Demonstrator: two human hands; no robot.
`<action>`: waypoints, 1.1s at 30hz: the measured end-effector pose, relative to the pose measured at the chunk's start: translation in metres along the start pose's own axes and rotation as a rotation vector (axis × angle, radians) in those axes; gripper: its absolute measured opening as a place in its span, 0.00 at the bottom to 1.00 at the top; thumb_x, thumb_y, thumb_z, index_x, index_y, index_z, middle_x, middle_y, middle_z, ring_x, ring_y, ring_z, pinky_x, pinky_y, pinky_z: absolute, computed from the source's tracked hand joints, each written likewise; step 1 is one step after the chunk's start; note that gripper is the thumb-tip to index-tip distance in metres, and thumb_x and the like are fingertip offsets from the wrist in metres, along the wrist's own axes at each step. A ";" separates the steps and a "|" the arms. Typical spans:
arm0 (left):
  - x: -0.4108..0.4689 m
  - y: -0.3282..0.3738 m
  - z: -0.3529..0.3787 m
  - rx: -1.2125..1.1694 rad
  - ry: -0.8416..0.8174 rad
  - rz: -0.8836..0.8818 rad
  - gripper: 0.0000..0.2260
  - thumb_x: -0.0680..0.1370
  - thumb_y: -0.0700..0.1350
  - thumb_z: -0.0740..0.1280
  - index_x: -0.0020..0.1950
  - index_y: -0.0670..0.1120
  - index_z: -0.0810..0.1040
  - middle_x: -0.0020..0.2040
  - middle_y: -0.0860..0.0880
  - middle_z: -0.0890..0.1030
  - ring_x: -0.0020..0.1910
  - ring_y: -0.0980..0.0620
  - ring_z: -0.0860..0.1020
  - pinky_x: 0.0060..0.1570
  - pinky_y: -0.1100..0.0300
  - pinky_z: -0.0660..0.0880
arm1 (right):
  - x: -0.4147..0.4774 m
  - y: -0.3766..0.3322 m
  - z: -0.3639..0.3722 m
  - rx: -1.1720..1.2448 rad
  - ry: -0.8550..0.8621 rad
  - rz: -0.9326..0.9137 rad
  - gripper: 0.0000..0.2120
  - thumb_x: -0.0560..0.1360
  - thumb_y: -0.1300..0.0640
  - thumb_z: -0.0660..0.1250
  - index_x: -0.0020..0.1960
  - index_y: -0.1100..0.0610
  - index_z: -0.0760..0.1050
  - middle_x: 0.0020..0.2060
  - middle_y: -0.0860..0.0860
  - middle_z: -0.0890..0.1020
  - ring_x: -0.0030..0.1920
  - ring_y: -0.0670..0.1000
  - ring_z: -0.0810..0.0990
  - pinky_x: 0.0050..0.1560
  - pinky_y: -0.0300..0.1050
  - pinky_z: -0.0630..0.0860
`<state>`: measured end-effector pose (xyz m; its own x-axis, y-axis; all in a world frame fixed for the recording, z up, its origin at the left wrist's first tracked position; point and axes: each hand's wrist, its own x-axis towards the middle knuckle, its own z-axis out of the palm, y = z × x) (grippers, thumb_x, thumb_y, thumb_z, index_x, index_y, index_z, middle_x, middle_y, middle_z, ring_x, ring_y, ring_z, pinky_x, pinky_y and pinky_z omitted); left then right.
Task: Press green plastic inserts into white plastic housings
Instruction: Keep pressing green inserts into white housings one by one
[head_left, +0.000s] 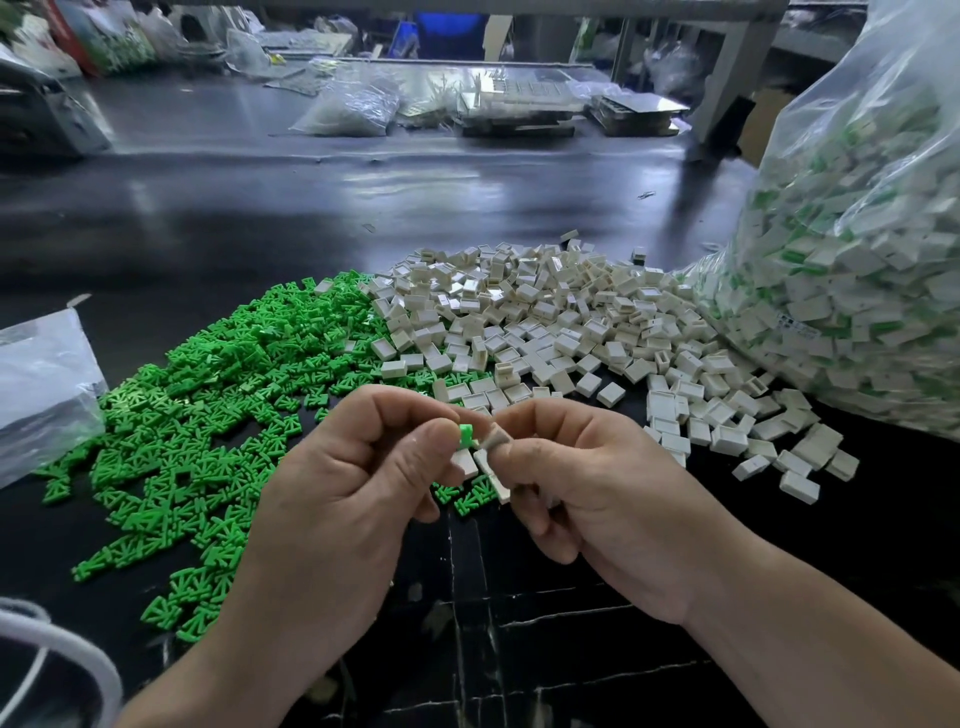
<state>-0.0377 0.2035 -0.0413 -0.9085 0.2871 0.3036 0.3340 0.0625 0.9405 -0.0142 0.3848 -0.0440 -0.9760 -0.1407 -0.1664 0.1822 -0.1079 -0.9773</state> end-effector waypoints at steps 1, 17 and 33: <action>0.000 -0.001 -0.001 -0.004 0.015 -0.009 0.05 0.76 0.52 0.67 0.47 0.53 0.81 0.44 0.52 0.85 0.35 0.57 0.81 0.32 0.65 0.77 | 0.000 0.000 0.000 -0.024 0.002 -0.027 0.02 0.75 0.54 0.71 0.46 0.51 0.83 0.33 0.54 0.76 0.29 0.49 0.71 0.24 0.39 0.68; 0.002 -0.011 -0.004 -0.179 -0.014 -0.153 0.07 0.73 0.53 0.71 0.45 0.50 0.83 0.39 0.45 0.83 0.34 0.50 0.80 0.31 0.62 0.76 | -0.005 0.000 0.003 -0.117 -0.046 -0.180 0.06 0.78 0.51 0.69 0.49 0.52 0.82 0.34 0.48 0.80 0.27 0.46 0.72 0.22 0.38 0.67; 0.003 -0.004 -0.003 -0.624 -0.205 -0.332 0.17 0.72 0.54 0.73 0.54 0.44 0.81 0.33 0.44 0.80 0.28 0.50 0.78 0.25 0.60 0.75 | -0.004 0.000 0.006 0.033 -0.123 -0.124 0.10 0.78 0.52 0.68 0.48 0.59 0.80 0.35 0.53 0.78 0.26 0.46 0.70 0.21 0.37 0.64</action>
<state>-0.0425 0.2010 -0.0439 -0.8515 0.5243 0.0108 -0.2110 -0.3613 0.9083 -0.0095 0.3797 -0.0428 -0.9696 -0.2432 -0.0258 0.0674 -0.1642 -0.9841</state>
